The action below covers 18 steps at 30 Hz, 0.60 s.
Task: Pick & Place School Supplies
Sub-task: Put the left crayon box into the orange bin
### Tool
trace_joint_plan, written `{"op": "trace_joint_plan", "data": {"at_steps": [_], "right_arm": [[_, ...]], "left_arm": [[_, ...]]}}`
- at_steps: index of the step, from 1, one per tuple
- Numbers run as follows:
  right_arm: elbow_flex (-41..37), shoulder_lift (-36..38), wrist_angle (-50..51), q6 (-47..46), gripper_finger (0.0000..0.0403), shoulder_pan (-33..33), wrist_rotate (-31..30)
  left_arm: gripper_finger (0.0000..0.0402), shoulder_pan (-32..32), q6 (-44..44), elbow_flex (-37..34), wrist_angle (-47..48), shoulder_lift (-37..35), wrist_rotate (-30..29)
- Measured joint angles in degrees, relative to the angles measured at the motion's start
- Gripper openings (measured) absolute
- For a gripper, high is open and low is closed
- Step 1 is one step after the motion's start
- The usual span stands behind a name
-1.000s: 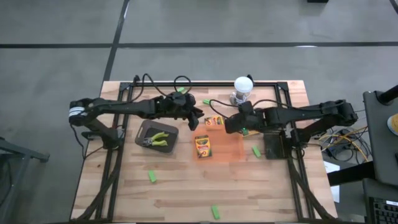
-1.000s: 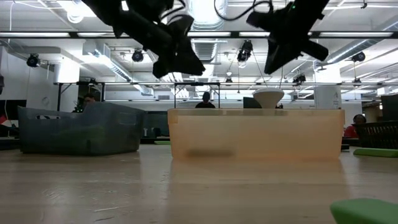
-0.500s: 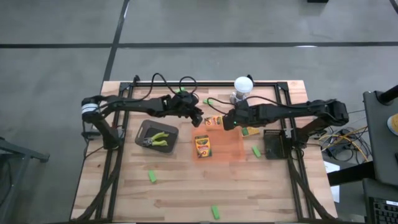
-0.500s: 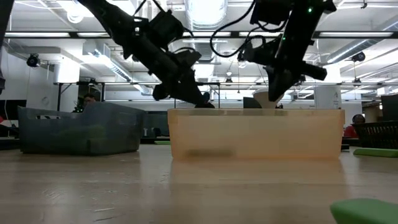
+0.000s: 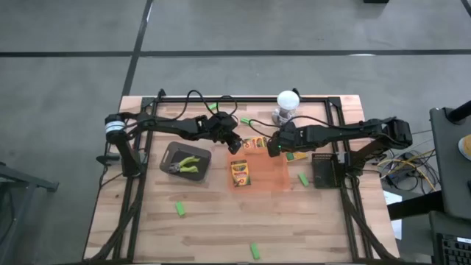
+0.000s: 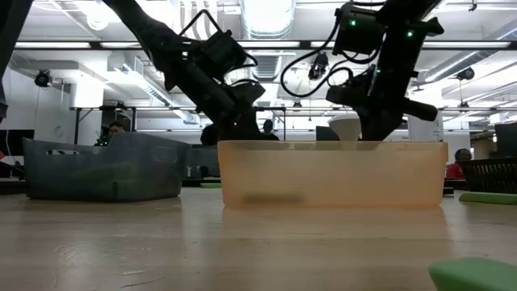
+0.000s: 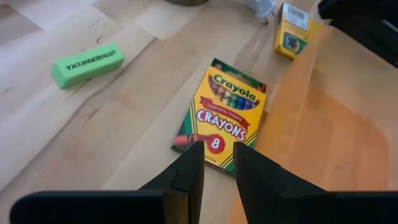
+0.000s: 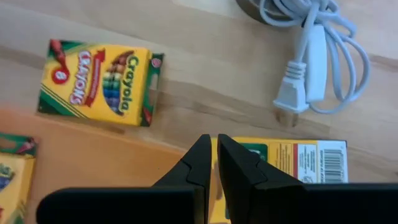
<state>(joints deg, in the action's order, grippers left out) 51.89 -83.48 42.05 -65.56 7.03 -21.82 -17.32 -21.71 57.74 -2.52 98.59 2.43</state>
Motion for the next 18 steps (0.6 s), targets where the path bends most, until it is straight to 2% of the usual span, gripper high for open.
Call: {"op": "trace_joint_plan", "data": {"at_steps": [8, 18], "right_arm": [[-3.0, 0.0, -0.6, 0.0, 0.0027, 0.3, -5.0], [-3.1, 0.1, -1.1, 1.0, 0.0027, 0.5, -5.2]], "left_arm": [[0.0090, 0.0, 0.0, 0.0, -0.1, 0.2, 1.7], [0.0090, 0.2, -2.2, 0.0, 2.4, 1.9, 3.4]]}}
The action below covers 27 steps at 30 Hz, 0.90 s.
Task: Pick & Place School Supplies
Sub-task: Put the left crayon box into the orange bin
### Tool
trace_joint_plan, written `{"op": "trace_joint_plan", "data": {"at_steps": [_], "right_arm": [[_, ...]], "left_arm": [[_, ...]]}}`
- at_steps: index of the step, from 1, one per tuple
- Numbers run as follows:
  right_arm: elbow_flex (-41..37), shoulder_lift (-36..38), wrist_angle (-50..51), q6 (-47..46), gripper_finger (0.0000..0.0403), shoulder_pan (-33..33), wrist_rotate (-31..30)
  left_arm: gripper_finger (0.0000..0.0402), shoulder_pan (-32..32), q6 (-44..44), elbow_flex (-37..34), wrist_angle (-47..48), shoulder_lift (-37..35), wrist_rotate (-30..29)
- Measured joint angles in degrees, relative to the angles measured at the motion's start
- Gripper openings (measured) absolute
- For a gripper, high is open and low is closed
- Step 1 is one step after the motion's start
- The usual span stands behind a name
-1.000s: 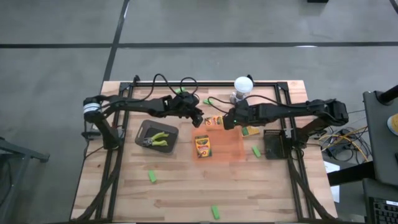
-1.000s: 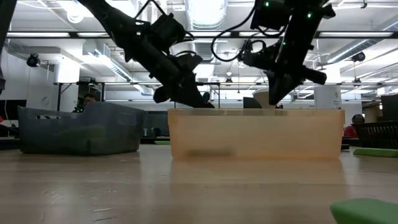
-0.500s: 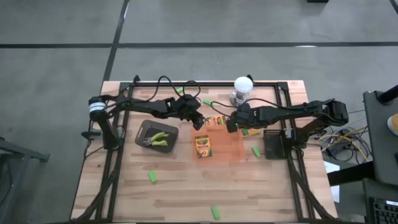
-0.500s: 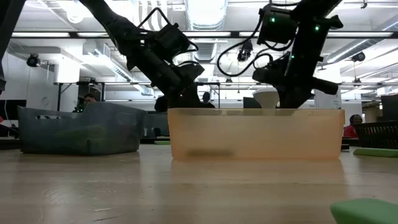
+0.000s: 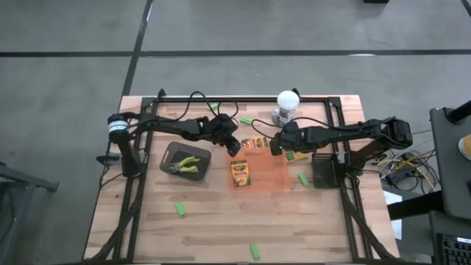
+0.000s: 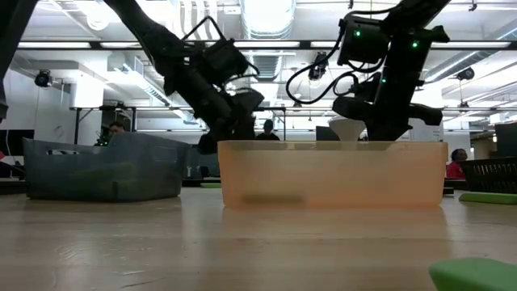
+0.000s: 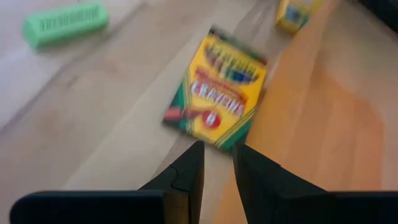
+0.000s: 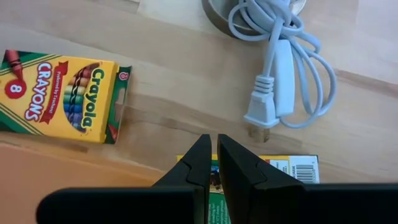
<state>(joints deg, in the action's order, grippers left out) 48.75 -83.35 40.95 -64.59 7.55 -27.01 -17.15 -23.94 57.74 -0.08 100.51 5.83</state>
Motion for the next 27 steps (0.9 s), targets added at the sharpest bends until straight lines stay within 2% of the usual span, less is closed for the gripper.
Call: {"op": "trace_joint_plan", "data": {"at_steps": [10, 17, 19, 27], "right_arm": [[0.0, 0.1, -0.4, 0.3, 0.0027, 0.0, -0.1], [0.1, 0.1, -0.6, 0.7, 0.0027, 0.0, -0.1], [0.1, 0.1, -0.6, 0.7, 0.0027, 0.0, -0.1], [0.1, 0.1, -0.9, 0.8, 0.0027, 0.0, 0.0]], "left_arm": [[0.0090, 0.2, -0.6, 0.0, -0.3, 2.8, 4.8], [0.0090, 1.8, 0.1, 0.0, -0.1, 2.8, 17.8], [0.0090, 2.9, 0.0, 0.0, 0.3, 2.8, 19.8], [0.0090, 10.2, -1.5, 0.0, 0.6, 2.8, 20.3]]}}
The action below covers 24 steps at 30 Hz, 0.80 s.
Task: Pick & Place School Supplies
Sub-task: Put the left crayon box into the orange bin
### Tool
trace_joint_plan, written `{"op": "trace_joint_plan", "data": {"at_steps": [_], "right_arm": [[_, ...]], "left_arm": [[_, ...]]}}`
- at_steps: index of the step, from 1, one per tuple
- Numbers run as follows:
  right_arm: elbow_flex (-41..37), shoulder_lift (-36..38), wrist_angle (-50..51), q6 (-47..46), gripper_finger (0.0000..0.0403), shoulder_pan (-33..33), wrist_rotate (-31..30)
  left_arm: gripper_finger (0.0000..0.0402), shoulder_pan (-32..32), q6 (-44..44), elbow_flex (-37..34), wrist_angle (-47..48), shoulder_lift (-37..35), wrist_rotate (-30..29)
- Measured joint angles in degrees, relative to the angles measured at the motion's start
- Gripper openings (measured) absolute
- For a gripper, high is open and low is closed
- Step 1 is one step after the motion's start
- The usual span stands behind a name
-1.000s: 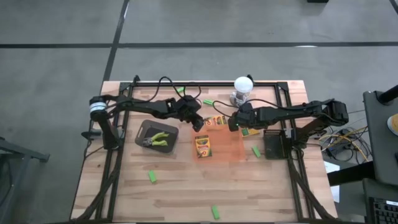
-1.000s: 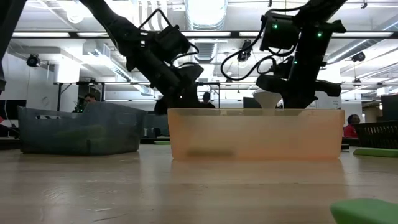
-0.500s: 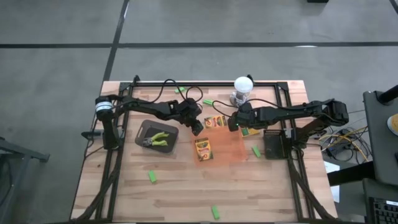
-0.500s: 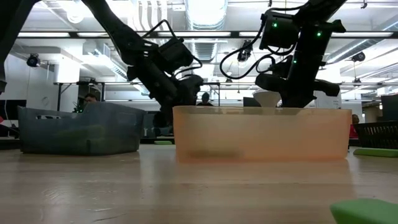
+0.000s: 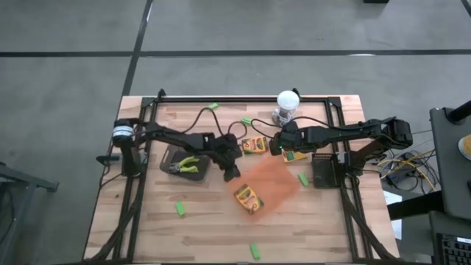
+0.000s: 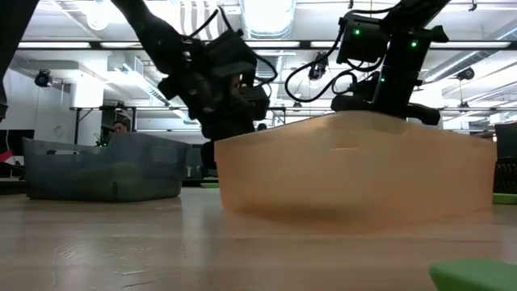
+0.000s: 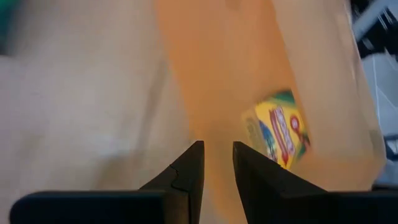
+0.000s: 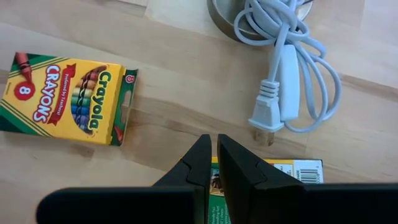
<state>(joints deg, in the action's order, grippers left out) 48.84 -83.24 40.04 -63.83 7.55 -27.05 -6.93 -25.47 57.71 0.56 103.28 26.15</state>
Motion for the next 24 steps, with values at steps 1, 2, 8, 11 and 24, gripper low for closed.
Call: {"op": "trace_joint_plan", "data": {"at_steps": [1, 2, 8, 11, 24], "right_arm": [[0.0, 0.0, 0.0, 0.0, 0.0027, 0.0, 0.0], [0.0, 0.0, -0.1, 0.0, 0.0027, 0.0, 0.1], [0.0, 0.1, -2.8, 3.9, 0.0027, 0.0, 4.7], [0.0, 0.3, -6.1, 6.6, 0.0027, 0.1, 8.2], [0.5, 0.4, -12.3, 14.0, 0.0027, 5.5, 15.0]], "left_arm": [[0.0090, 0.9, 0.0, 0.0, 0.0, 0.0, 0.0], [0.0090, 1.7, -0.2, 0.0, 0.0, 0.0, 0.0], [0.0090, 3.0, -1.7, 0.0, -0.2, -0.3, -0.3], [0.0090, 1.0, -4.1, 0.7, -0.6, -1.0, -0.3], [0.0090, -12.0, -21.6, 4.7, -4.1, -2.9, -4.4]]}}
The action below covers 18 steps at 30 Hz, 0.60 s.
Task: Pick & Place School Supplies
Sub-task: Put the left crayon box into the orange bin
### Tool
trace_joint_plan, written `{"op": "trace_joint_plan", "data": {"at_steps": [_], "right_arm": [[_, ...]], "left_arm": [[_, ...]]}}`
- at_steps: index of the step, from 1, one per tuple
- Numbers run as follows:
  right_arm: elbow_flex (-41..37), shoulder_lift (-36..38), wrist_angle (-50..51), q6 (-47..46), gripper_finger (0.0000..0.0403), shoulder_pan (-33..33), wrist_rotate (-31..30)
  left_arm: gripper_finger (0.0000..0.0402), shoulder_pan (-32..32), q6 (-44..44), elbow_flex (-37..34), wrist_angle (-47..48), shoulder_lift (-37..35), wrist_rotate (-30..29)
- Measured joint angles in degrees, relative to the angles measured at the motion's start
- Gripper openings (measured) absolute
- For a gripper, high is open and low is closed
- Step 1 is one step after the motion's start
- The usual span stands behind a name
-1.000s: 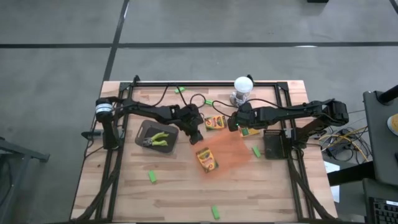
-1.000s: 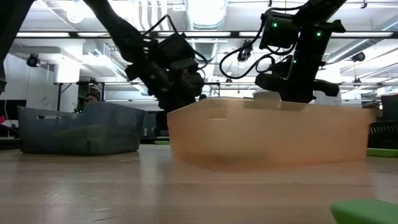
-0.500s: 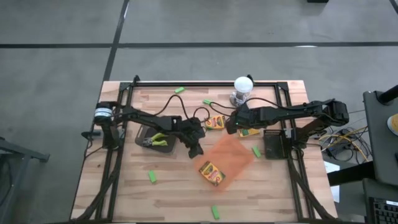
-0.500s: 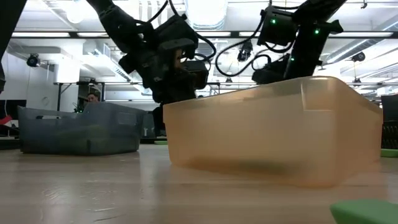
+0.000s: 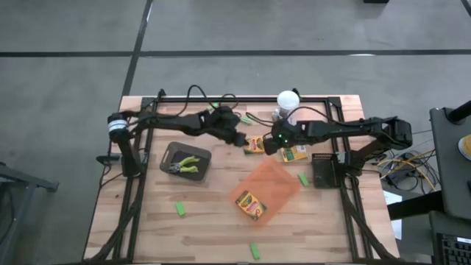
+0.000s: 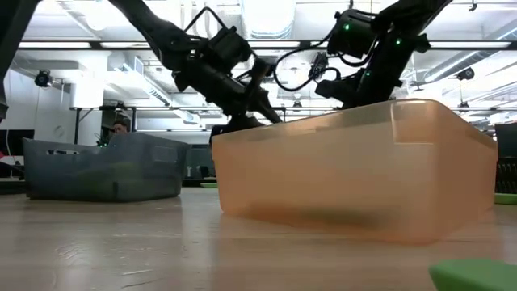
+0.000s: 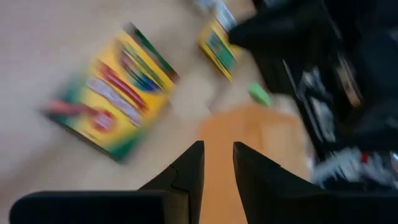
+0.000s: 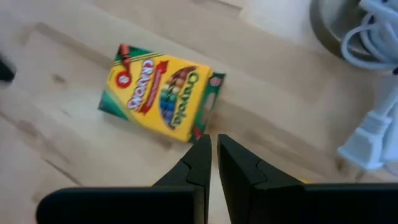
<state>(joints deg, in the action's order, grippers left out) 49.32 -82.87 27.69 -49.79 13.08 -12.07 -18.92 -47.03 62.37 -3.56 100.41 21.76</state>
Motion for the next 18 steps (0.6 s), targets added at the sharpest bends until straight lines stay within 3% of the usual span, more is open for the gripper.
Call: {"op": "trace_joint_plan", "data": {"at_steps": [6, 14, 18], "right_arm": [[0.0, -0.1, -1.9, 5.0, 0.0027, 6.5, 11.7], [0.1, -0.1, -6.0, 10.5, 0.0027, 12.9, 21.2], [0.1, -0.4, -6.0, 12.6, 0.0027, 14.3, 21.7]], "left_arm": [[0.0090, -2.9, -2.8, 0.0, 0.1, 0.0, -4.1], [0.0090, -3.0, -5.5, 0.0, 2.0, 0.3, -10.3], [0.0090, -2.7, -7.5, 0.0, 2.3, 1.1, -10.3]]}}
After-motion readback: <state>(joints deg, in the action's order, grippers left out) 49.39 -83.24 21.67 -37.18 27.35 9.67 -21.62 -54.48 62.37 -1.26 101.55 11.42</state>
